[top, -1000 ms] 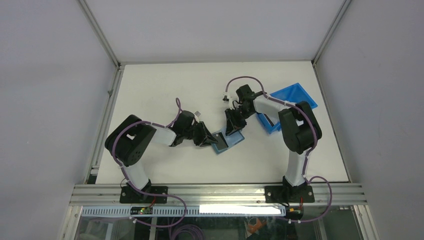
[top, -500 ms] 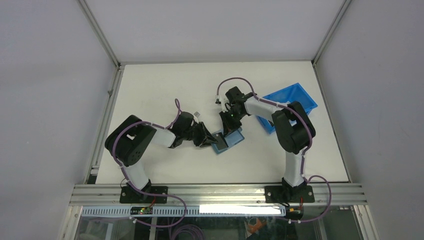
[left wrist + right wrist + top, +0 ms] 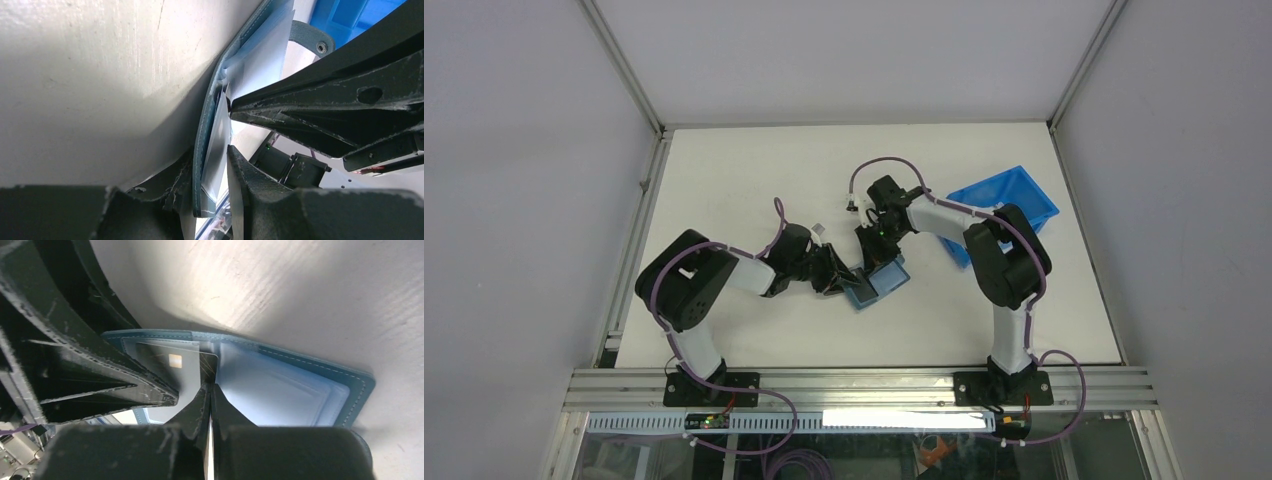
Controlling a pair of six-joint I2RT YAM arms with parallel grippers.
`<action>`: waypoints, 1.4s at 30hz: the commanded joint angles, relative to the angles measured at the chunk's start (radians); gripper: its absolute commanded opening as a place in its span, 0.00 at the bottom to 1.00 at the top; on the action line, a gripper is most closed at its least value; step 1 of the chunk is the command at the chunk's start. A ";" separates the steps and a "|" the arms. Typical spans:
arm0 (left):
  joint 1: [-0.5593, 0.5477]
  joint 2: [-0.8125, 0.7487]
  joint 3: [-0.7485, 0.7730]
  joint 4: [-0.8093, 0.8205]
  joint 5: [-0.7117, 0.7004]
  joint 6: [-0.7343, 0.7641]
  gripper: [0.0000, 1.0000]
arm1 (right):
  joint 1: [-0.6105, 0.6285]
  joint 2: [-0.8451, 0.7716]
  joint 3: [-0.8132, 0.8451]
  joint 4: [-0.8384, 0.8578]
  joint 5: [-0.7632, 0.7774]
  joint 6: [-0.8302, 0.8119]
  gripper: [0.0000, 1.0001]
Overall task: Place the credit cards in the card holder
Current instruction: Insert the credit card into the card holder.
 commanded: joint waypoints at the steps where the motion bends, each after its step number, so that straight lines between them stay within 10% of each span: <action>1: 0.000 0.029 -0.019 -0.015 -0.004 0.006 0.28 | 0.004 -0.004 0.007 0.031 -0.081 0.009 0.00; 19: 0.031 -0.255 -0.029 -0.376 -0.128 0.171 0.49 | -0.043 -0.110 -0.051 0.016 -0.080 -0.084 0.07; 25: 0.034 -0.406 0.003 -0.657 -0.266 0.228 0.28 | -0.032 -0.083 -0.046 0.018 -0.064 -0.074 0.06; 42: 0.019 -0.429 0.024 -0.541 -0.201 0.161 0.20 | 0.042 -0.012 0.015 -0.018 -0.052 -0.061 0.04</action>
